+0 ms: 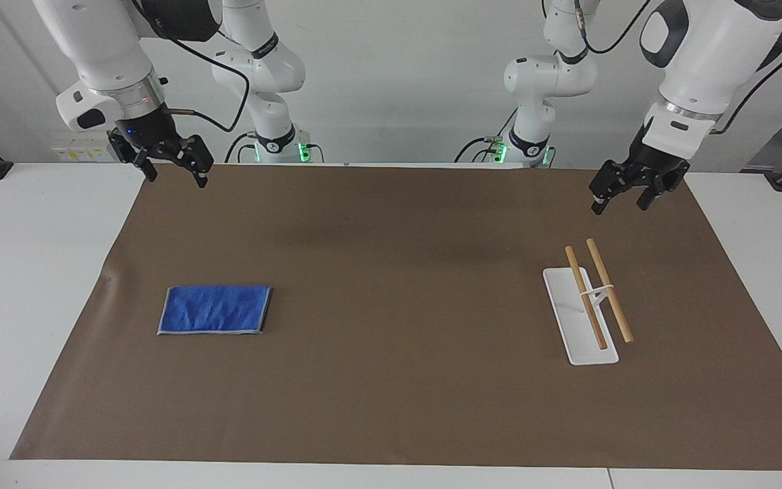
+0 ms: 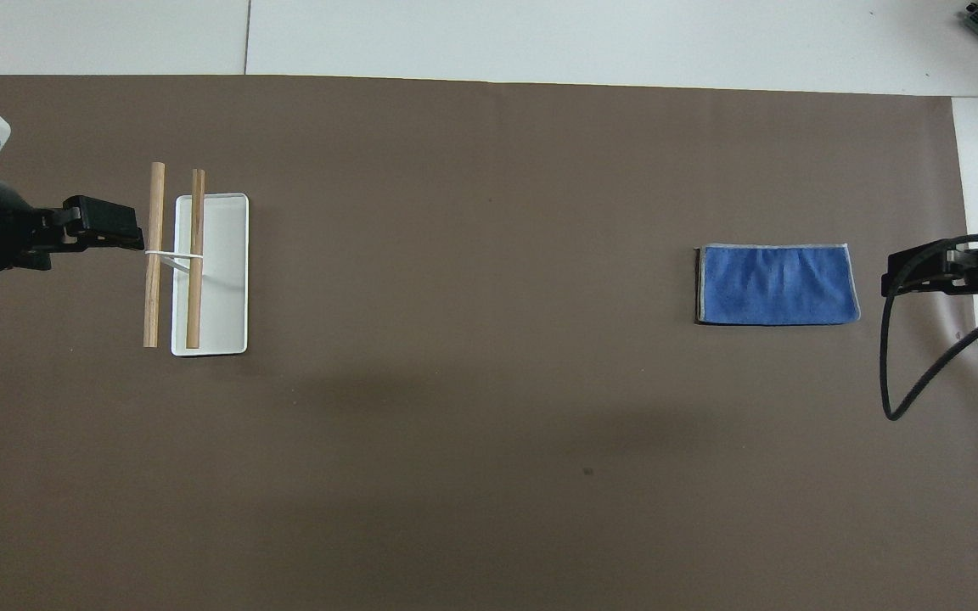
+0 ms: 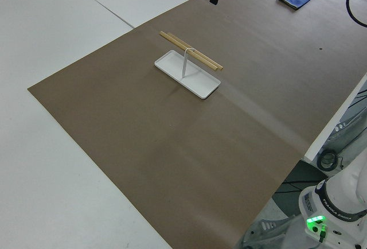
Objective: Right arm passes towel to left arm to hang
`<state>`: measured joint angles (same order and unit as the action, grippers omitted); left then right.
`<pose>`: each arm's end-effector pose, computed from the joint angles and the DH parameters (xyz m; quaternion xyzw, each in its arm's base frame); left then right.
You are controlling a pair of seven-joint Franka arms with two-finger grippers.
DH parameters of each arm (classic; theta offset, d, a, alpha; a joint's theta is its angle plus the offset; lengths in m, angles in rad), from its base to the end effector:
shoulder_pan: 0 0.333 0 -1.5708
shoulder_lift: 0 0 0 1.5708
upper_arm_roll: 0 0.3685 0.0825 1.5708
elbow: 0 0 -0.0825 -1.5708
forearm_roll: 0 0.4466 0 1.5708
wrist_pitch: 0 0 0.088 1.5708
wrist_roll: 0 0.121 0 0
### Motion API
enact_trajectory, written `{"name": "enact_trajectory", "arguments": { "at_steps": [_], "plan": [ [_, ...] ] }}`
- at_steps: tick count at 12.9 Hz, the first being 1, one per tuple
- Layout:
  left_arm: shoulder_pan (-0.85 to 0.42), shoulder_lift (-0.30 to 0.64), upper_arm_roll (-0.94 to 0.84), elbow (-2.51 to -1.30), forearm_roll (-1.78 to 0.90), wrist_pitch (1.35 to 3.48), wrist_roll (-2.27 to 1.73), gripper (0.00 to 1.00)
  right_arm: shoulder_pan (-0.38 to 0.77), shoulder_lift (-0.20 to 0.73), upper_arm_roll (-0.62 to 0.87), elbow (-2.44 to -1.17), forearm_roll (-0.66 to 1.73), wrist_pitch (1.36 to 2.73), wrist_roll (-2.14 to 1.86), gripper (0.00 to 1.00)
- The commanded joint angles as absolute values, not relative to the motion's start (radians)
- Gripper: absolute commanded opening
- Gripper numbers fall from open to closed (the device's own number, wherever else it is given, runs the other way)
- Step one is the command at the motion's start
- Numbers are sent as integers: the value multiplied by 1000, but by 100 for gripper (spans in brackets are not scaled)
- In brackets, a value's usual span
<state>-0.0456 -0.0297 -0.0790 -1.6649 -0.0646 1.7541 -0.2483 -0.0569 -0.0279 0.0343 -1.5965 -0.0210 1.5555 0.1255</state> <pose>0.6185 -0.0849 0.6478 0.9956 0.0656 0.0526 0.0413 0.6048 -0.0159 0.6650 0.9972 -0.0741 -0.0060 0.0113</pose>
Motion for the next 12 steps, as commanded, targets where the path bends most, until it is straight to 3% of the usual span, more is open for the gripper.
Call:
{"name": "enact_trajectory", "arguments": {
  "at_steps": [1,9,12],
  "plan": [
    [-40,-61,-78,-1700,-78,1766,-256,100,-66,-35,34,-1608,0,1554,103,100],
    [-40,-66,-75,-1700,-66,1732,-249,100,-67,-35,31,-1608,0,1560,98,100],
    [-40,-66,-75,-1700,-28,1710,-241,100,-86,-44,29,-1660,0,1621,94,100]
  ]
}}
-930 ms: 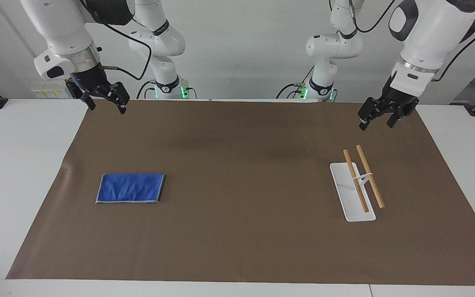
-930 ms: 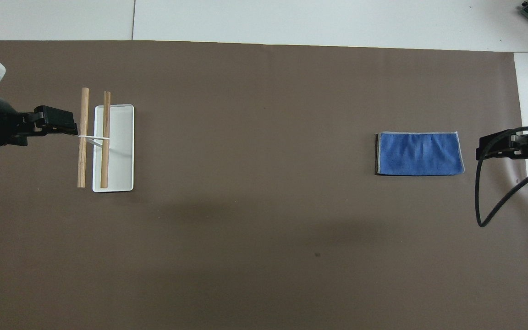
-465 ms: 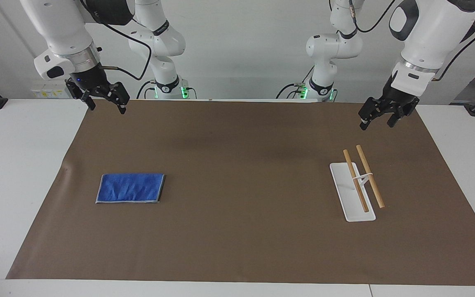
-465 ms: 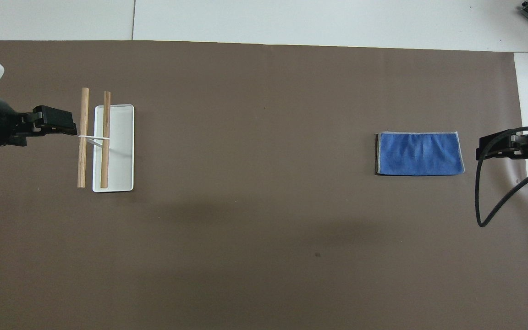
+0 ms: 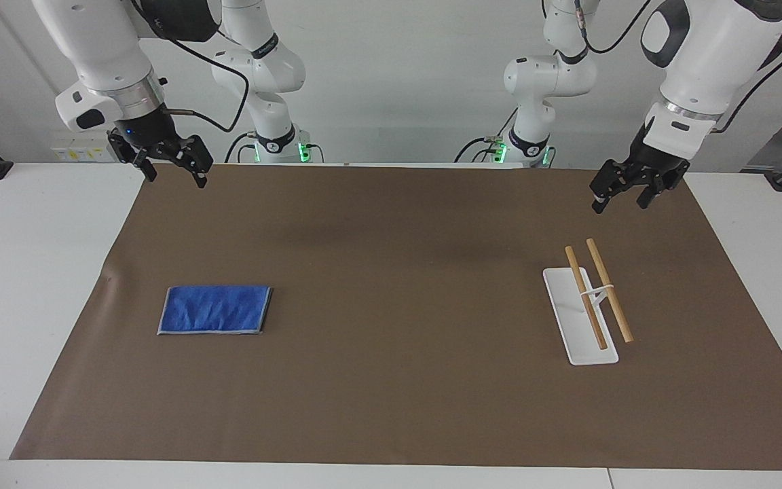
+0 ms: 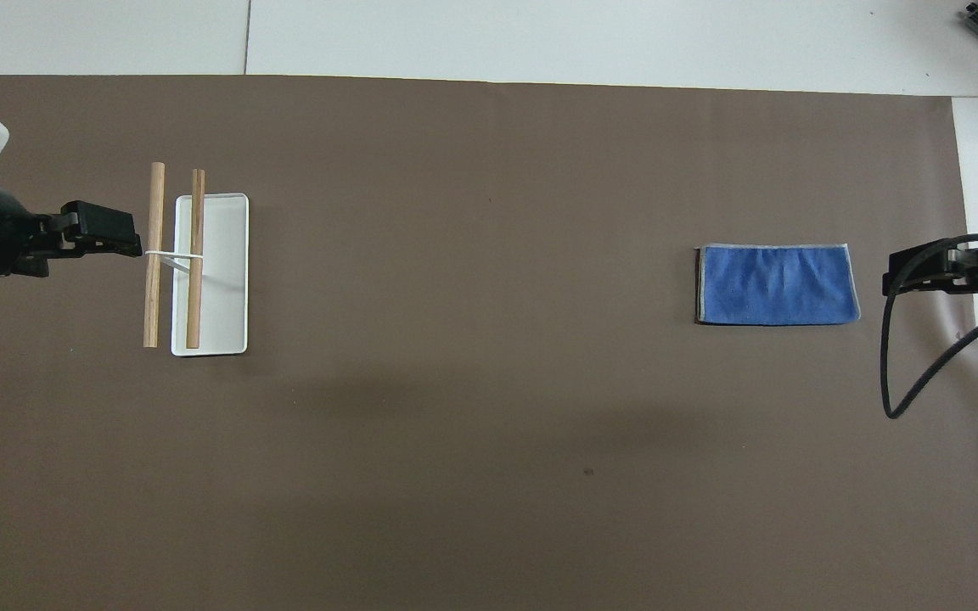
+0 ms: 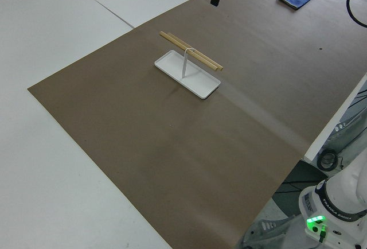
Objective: Right arm passes towel to left arm to hang
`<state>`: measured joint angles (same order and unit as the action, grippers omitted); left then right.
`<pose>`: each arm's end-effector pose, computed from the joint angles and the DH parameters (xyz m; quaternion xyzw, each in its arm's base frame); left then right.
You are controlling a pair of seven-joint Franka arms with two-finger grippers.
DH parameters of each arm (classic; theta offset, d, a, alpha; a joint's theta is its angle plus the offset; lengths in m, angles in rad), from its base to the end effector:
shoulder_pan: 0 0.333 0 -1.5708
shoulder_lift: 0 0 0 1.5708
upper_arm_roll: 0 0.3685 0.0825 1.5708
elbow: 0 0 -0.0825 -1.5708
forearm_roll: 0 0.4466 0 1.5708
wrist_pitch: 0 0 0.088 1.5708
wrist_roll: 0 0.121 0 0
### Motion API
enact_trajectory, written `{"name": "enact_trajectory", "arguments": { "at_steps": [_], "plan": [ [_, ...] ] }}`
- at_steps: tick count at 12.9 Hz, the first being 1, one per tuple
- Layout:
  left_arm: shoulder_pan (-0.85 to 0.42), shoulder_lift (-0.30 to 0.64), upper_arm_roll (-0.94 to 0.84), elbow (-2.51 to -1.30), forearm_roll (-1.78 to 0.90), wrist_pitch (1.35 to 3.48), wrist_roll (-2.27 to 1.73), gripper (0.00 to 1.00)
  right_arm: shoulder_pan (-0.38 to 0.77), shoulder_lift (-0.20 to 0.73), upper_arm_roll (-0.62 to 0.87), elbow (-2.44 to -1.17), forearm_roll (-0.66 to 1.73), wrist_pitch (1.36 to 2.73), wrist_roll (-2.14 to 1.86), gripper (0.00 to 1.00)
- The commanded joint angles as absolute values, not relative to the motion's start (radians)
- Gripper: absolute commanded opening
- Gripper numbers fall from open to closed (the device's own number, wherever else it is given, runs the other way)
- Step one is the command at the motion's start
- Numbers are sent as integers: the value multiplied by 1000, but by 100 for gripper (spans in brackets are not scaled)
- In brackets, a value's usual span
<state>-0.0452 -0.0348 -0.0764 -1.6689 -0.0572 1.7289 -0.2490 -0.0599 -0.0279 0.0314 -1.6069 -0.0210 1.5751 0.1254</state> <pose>0.6142 -0.0820 0.6462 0.9963 0.0667 0.0415 0.0353 0.6067 -0.0195 0.6612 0.9970 -0.0768 -0.0014 0.0110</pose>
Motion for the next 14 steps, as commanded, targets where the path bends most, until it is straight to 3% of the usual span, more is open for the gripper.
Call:
{"name": "enact_trajectory", "arguments": {
  "at_steps": [1,7,14],
  "plan": [
    [-40,-69,-75,-1700,-8,1695,-233,100,-95,-43,29,-1678,2,1650,77,100],
    [-41,-75,-77,-1700,-8,1678,-218,100,-115,-26,29,-1860,2,1883,39,100],
    [-38,-72,-78,-1700,-8,1680,-230,100,-178,170,29,-1893,2,2094,-93,100]
  ]
}}
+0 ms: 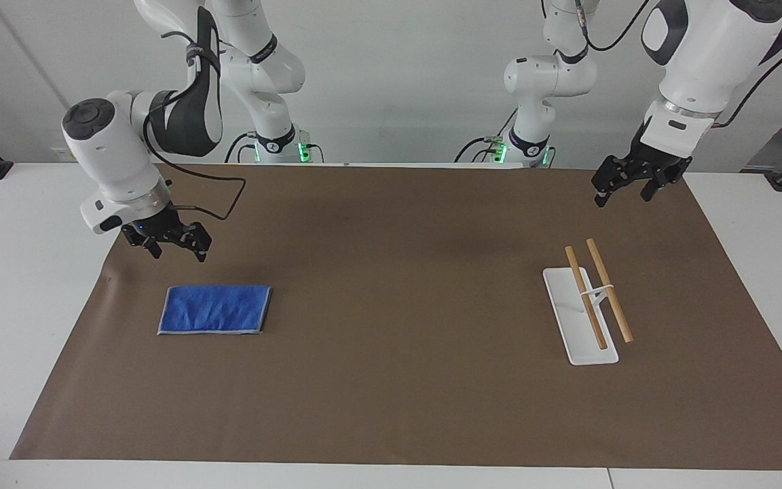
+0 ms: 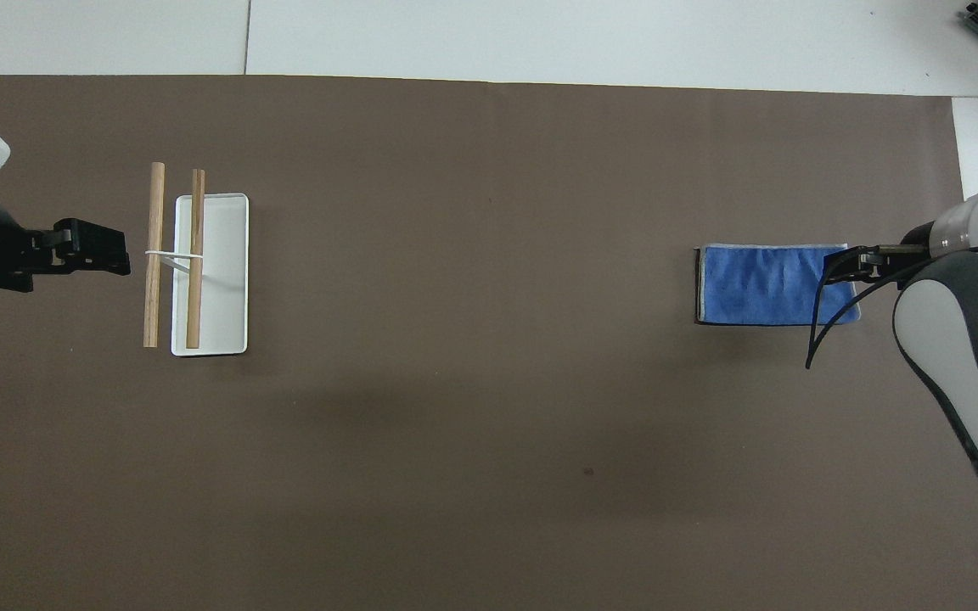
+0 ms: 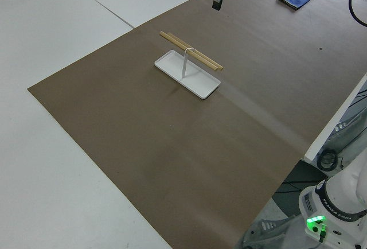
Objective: Right arm passes towel to left arm to hang
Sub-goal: 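Reach the right gripper to the blue towel and grasp its edge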
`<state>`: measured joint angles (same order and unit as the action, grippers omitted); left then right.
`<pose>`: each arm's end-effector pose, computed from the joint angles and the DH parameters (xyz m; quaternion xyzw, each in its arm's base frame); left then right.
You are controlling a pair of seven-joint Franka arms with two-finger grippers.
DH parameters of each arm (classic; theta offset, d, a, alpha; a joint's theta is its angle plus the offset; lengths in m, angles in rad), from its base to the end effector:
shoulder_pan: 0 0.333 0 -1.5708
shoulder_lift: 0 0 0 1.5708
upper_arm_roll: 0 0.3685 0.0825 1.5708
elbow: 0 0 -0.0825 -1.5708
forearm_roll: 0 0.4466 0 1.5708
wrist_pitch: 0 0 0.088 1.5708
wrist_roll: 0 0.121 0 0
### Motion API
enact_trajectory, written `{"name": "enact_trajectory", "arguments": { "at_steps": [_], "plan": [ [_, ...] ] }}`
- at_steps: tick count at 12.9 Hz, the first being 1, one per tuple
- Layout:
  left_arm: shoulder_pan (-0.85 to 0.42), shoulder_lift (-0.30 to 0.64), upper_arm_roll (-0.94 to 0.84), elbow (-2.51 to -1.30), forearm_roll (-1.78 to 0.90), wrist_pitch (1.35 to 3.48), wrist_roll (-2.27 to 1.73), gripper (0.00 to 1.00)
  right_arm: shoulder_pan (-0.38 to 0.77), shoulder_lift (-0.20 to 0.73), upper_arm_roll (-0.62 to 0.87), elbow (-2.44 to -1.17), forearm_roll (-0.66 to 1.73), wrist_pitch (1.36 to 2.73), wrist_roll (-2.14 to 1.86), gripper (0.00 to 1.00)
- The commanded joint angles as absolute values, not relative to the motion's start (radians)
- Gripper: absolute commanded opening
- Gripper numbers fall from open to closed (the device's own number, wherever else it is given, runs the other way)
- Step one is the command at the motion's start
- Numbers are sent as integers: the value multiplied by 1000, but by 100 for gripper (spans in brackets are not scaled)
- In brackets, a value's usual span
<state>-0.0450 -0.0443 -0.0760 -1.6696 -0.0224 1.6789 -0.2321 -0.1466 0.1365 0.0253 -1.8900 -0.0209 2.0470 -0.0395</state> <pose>0.6060 -0.0772 0.6467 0.9980 0.0564 0.0247 0.0140 0.6546 -0.0818 0.4452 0.9993 -0.0363 0.0096 0.0084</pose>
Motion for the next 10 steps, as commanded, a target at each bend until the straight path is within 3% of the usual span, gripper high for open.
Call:
{"name": "enact_trajectory", "arguments": {
  "at_steps": [1,6,10],
  "plan": [
    [-38,-71,-78,-1700,-8,1681,-232,100,-181,190,29,-1893,0,2118,-100,100],
    [-41,-67,-77,-1701,-8,1680,-235,100,-176,273,29,-1974,-2,2327,-100,100],
    [-43,-71,-78,-1715,-8,1695,-233,100,-178,345,29,-1977,-2,2361,-113,100]
  ]
}}
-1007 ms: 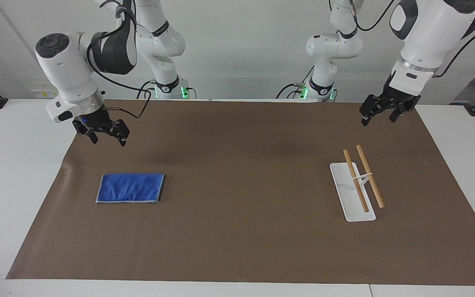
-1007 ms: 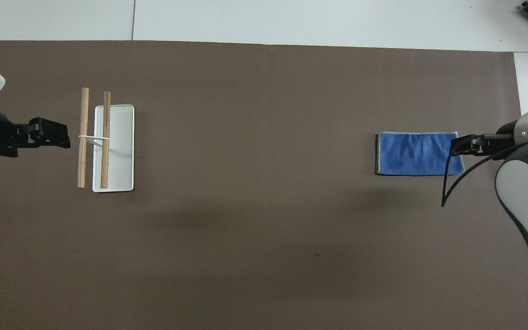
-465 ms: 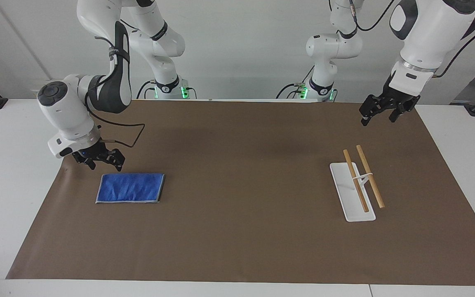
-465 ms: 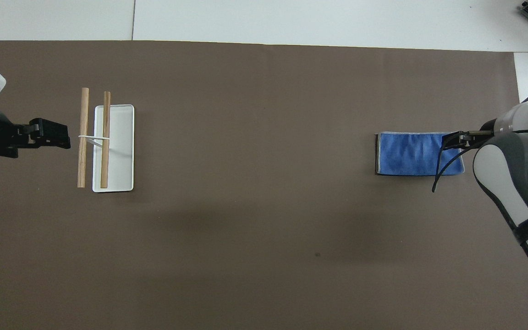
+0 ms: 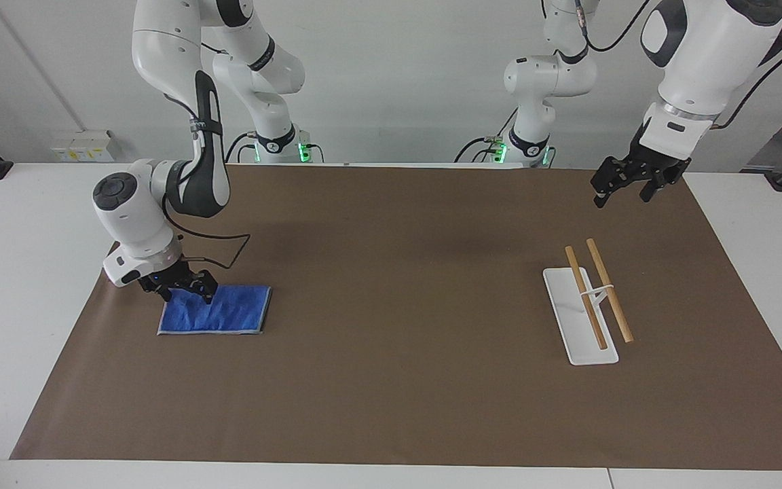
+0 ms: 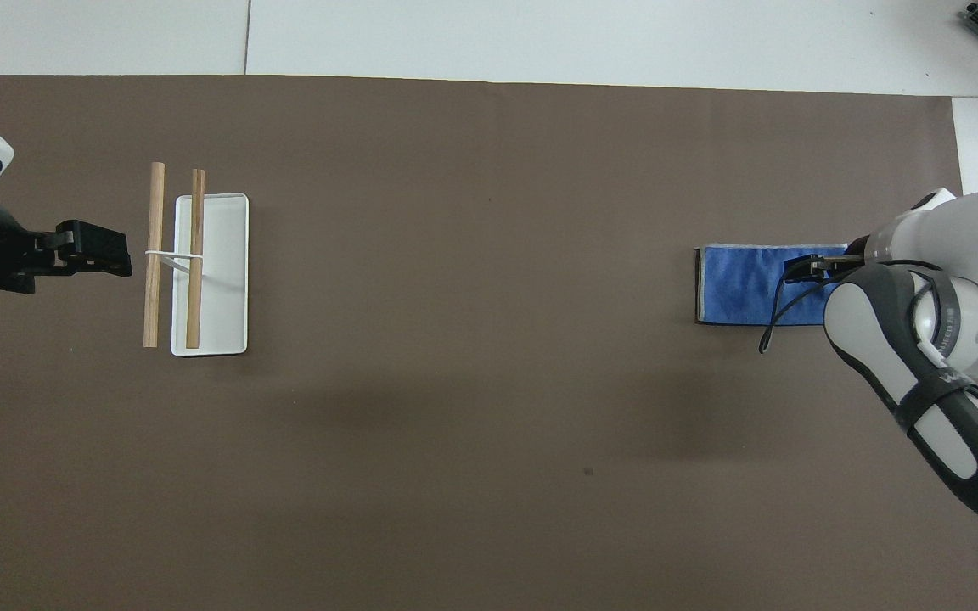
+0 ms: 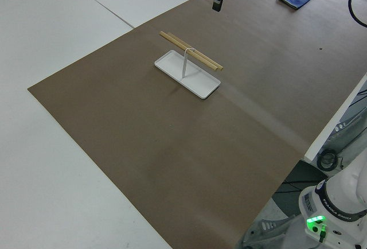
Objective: Right arm passes towel to left arm to hang
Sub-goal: 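Reach the right gripper to the blue towel and grasp its edge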
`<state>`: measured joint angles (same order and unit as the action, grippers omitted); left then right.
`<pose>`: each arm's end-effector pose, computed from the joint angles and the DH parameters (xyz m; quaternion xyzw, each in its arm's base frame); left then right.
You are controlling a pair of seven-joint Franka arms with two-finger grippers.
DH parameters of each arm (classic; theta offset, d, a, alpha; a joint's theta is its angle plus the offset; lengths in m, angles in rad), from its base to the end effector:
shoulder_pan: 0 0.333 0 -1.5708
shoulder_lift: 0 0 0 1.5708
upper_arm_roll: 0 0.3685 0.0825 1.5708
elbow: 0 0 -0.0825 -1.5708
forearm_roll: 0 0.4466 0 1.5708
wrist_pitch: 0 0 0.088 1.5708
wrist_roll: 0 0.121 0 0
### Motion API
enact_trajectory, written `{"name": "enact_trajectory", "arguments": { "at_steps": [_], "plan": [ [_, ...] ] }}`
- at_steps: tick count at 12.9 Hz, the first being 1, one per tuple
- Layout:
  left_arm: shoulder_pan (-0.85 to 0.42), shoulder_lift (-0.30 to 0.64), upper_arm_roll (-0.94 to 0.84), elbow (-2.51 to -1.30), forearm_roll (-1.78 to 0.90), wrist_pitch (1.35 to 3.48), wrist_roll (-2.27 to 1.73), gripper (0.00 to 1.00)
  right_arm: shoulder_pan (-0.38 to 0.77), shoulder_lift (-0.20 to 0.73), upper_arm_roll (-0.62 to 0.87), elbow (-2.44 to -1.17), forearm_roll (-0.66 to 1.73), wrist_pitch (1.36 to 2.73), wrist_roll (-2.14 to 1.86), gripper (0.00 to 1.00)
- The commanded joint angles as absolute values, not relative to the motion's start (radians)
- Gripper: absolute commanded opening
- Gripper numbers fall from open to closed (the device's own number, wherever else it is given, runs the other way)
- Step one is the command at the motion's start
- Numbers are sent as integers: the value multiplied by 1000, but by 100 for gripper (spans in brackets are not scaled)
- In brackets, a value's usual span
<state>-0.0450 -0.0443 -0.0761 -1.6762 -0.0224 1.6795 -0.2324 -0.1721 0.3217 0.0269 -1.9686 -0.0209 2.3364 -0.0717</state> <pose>0.6057 -0.0772 0.6431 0.9981 0.0565 0.0217 0.0135 0.6712 -0.0994 0.3075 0.9993 -0.0305 0.0226 0.0059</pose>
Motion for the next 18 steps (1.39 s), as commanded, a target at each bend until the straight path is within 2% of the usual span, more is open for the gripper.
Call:
{"name": "enact_trajectory", "arguments": {
  "at_steps": [1,7,11,14,15,18],
  "plan": [
    [-48,-71,-78,-1717,-8,1695,-233,100,-178,354,29,-1979,-2,2378,-120,100],
    [-54,-92,-80,-1764,-8,1701,-216,100,-183,370,29,-2003,-2,2423,-190,100],
    [-55,-109,-80,-1824,-14,1809,-230,100,-183,370,29,-2022,-2,2454,-202,100],
    [-52,-109,-80,-1824,-15,1810,-232,100,-181,368,29,-2014,-3,2441,-213,30],
    [-54,-109,-80,-1824,-15,1810,-232,100,-181,368,29,-2014,-2,2441,-213,19],
    [-55,-109,-81,-1824,-15,1809,-230,100,-181,361,29,-2010,-3,2441,-215,12]
  ]
}}
